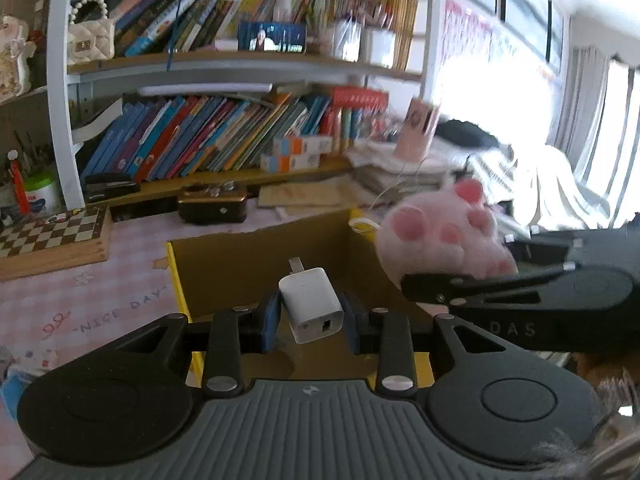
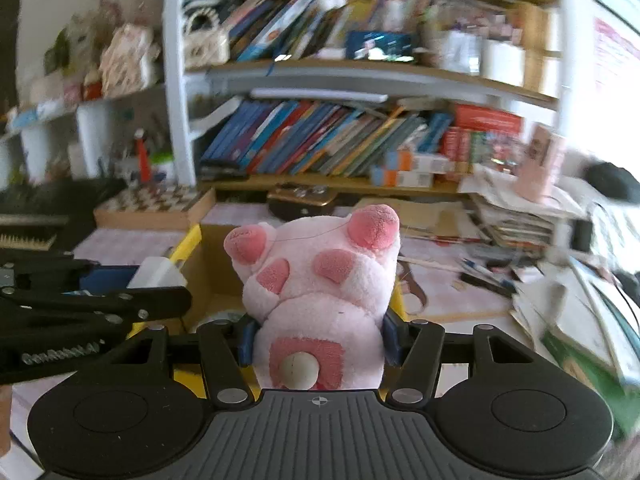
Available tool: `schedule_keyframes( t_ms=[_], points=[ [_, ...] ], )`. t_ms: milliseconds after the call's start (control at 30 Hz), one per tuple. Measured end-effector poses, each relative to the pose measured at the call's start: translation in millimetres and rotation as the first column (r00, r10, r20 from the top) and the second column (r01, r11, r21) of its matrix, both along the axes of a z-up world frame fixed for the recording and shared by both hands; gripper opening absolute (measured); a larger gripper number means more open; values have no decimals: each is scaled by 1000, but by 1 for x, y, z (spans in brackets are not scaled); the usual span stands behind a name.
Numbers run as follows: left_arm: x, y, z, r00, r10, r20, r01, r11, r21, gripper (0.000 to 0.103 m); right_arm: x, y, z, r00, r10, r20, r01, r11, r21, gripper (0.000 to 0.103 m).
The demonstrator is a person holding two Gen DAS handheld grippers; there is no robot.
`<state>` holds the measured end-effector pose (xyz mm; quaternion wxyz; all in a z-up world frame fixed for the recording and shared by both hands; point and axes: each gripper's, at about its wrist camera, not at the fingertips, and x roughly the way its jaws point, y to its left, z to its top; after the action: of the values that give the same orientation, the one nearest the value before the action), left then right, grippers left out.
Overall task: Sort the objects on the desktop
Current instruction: 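Open the left tool to drop the charger while the right tool drops the pig into the box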
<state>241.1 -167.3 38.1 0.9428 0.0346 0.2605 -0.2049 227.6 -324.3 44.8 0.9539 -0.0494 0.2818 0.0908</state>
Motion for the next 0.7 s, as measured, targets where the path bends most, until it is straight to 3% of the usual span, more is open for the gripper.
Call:
schedule_keyframes(
  t_ms=[167, 400, 567, 700],
  points=[
    [29, -11, -21, 999, -7, -52, 13, 994, 104, 30, 50, 14, -17, 986, 132, -104, -143, 984, -102, 58],
    [50, -21, -48, 984, -22, -176, 54, 982, 179, 30, 101, 33, -55, 921, 230, -313, -299, 935, -191, 58],
    [59, -22, -54, 975, -22, -223, 59, 985, 160, 30, 120, 40, -73, 889, 245, -386, -349, 910, -226, 58],
    [62, -23, -55, 972, -23, -233, 60, 986, 157, 30, 134, 34, -75, 865, 235, -444, -337, 927, -166, 58]
  ],
)
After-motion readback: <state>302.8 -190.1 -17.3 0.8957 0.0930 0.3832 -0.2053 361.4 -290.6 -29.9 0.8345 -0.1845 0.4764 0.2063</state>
